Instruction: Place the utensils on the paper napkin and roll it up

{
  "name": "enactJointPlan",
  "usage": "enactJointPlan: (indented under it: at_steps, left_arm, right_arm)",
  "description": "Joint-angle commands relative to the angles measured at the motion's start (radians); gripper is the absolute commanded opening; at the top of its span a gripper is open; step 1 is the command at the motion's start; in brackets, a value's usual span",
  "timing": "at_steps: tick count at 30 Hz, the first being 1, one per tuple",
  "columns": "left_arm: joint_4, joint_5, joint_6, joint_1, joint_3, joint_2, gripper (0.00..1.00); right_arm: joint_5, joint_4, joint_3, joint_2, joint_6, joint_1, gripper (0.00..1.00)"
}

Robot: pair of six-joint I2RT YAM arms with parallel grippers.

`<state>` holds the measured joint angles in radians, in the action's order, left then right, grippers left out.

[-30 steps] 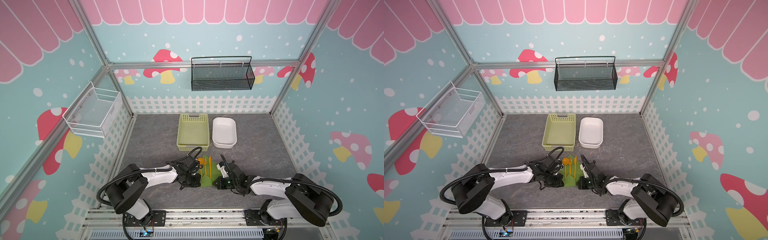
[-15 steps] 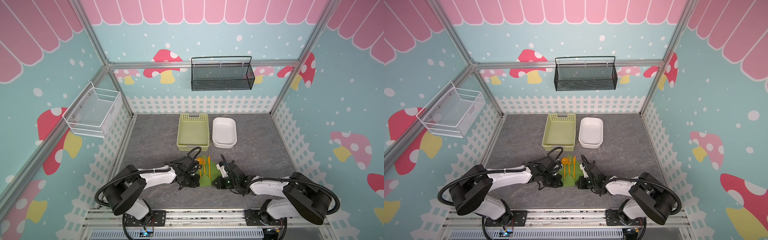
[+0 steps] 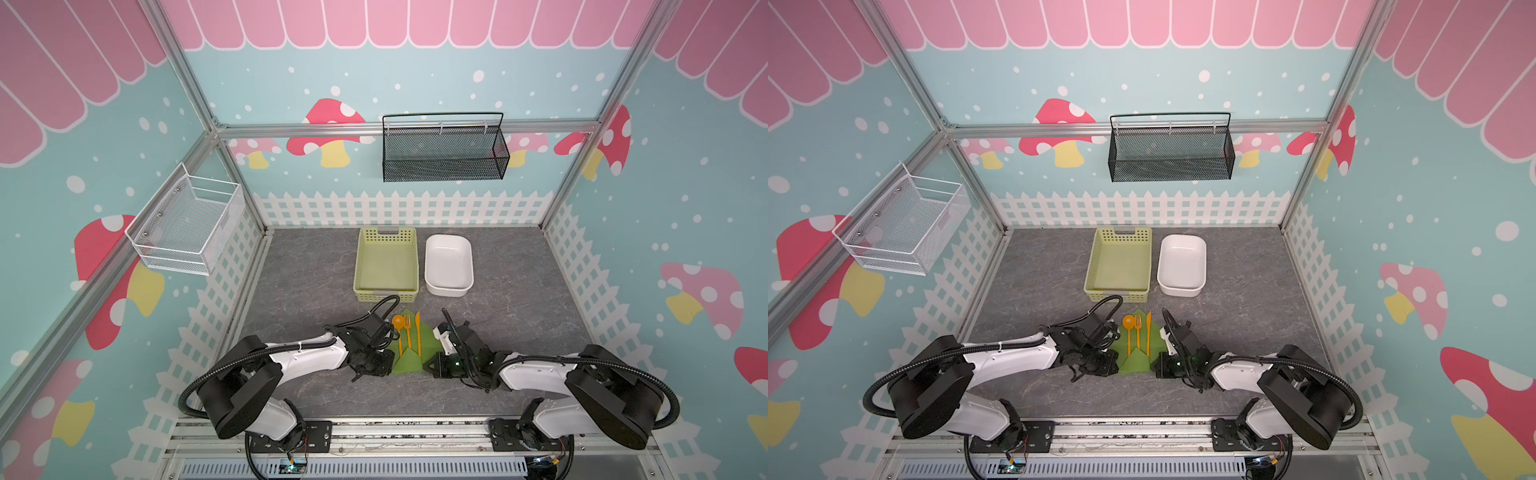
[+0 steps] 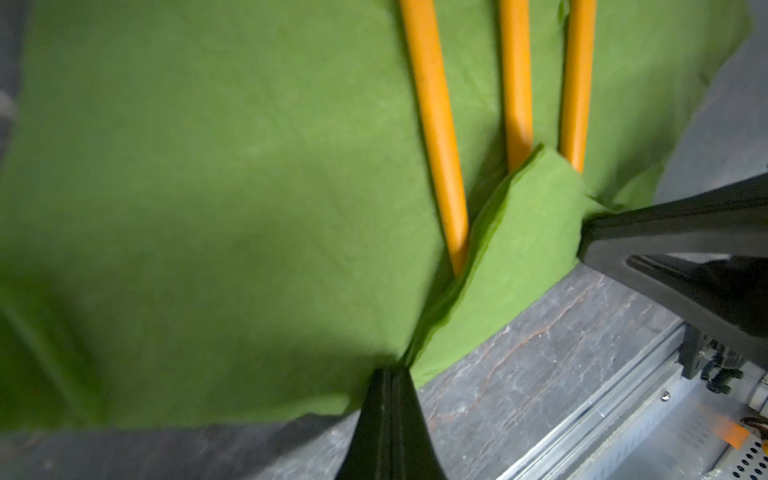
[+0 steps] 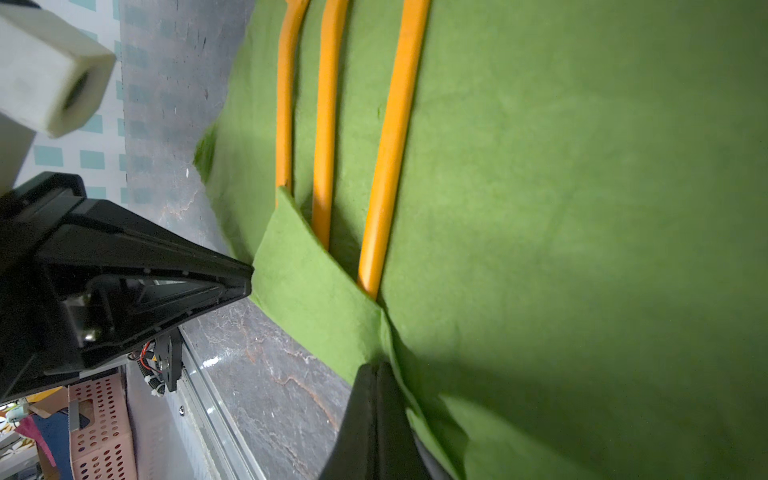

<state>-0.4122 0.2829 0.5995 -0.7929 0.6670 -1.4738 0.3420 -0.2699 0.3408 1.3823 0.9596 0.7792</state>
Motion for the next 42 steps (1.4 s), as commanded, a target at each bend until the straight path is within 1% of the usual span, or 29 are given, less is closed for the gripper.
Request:
enactJointPlan:
  at_steps: [1, 8, 11, 15, 18, 22, 29, 36, 42]
  left_arm:
    - [-0.174, -0.118, 0.019, 0.011, -0.039, -0.002, 0.05]
    - [-0.174, -0.047, 0.043, 0.006, 0.026, 0.094, 0.05]
    - [-0.169, -0.017, 0.045, -0.007, 0.057, 0.108, 0.06]
    - [-0.140, 0.018, 0.050, -0.033, 0.090, 0.071, 0.06]
    - [-0.107, 0.031, 0.054, -0.054, 0.112, 0.016, 0.06]
    - [-0.072, 0.030, 0.058, -0.071, 0.138, -0.047, 0.06]
    - [-0.045, 0.010, 0.065, -0.071, 0.128, -0.102, 0.05]
    - [-0.045, -0.004, 0.064, -0.066, 0.113, -0.101, 0.05]
    - [-0.014, 0.023, 0.078, -0.060, 0.124, -0.058, 0.05]
  right_arm:
    - [-0.064, 0.192, -0.058, 0.043, 0.014, -0.006, 0.00]
    - [-0.061, 0.187, -0.059, 0.043, 0.014, -0.005, 0.00]
    - [-0.060, 0.184, -0.059, 0.046, 0.014, -0.005, 0.00]
    - [-0.060, 0.182, -0.059, 0.047, 0.014, -0.006, 0.00]
    - [-0.061, 0.181, -0.059, 0.049, 0.014, -0.006, 0.00]
    - [-0.060, 0.181, -0.059, 0.046, 0.014, -0.007, 0.00]
    - [-0.058, 0.182, -0.059, 0.039, 0.014, -0.006, 0.00]
    - [-0.058, 0.183, -0.059, 0.035, 0.013, -0.005, 0.00]
    - [-0.057, 0.182, -0.058, 0.034, 0.013, -0.006, 0.00]
